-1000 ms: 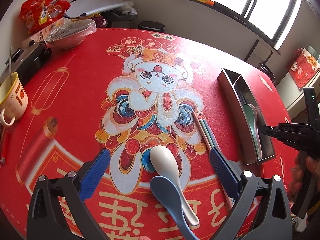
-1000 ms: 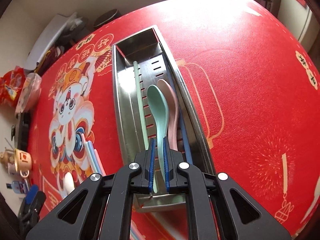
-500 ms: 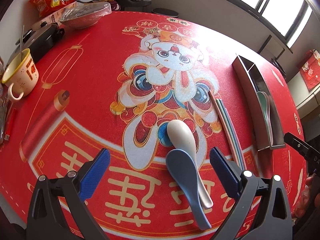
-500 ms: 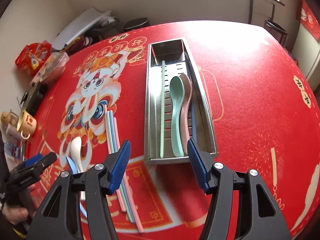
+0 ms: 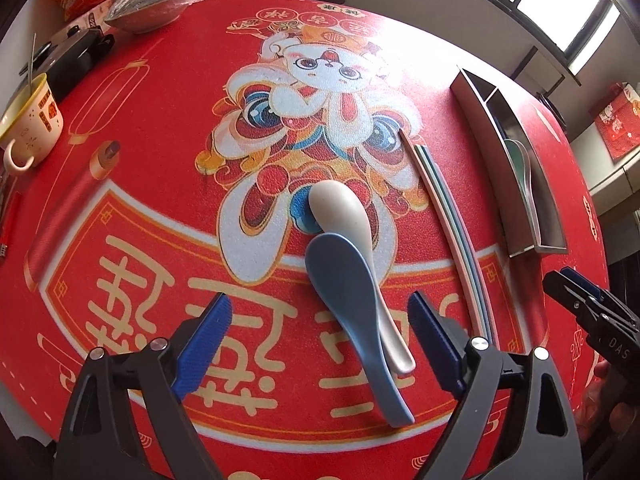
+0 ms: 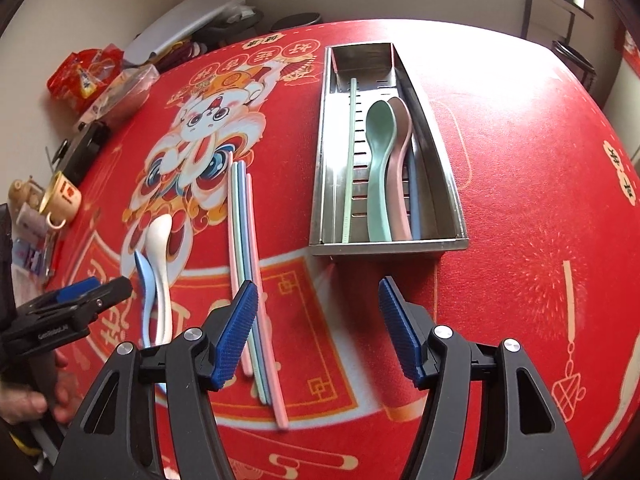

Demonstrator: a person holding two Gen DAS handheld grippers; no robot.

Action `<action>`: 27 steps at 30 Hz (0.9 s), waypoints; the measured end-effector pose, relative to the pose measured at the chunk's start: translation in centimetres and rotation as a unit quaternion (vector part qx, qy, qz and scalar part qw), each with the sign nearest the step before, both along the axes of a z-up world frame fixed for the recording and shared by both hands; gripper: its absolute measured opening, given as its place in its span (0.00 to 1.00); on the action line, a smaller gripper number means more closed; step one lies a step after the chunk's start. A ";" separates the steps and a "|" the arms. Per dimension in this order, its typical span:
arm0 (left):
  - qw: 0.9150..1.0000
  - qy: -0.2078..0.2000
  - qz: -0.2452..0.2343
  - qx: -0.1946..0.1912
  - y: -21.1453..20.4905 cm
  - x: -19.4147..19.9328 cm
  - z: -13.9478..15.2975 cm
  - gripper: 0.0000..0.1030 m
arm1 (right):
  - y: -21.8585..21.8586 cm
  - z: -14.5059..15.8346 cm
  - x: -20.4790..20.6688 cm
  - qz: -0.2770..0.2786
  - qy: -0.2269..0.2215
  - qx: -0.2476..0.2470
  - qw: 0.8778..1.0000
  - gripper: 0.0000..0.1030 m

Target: Organize utensils

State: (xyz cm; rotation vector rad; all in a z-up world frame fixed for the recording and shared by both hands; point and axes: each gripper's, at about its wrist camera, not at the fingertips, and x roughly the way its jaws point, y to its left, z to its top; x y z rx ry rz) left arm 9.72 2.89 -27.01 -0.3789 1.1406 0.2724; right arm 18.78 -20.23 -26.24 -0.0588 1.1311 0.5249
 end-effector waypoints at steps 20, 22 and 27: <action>0.998 0.038 -0.044 -0.019 -3.8 0.1 -1.9 0.24 | -0.8 -0.3 -0.7 0.021 0.002 0.004 1.000 0.59; 0.998 0.037 -0.041 -0.020 -3.7 0.1 -1.9 0.20 | -1.0 -0.4 -0.7 0.018 0.003 0.006 1.000 0.59; 0.998 0.037 -0.028 -0.031 -2.6 -0.4 -1.8 0.13 | -1.0 -0.3 -0.6 0.015 0.003 0.012 1.000 0.59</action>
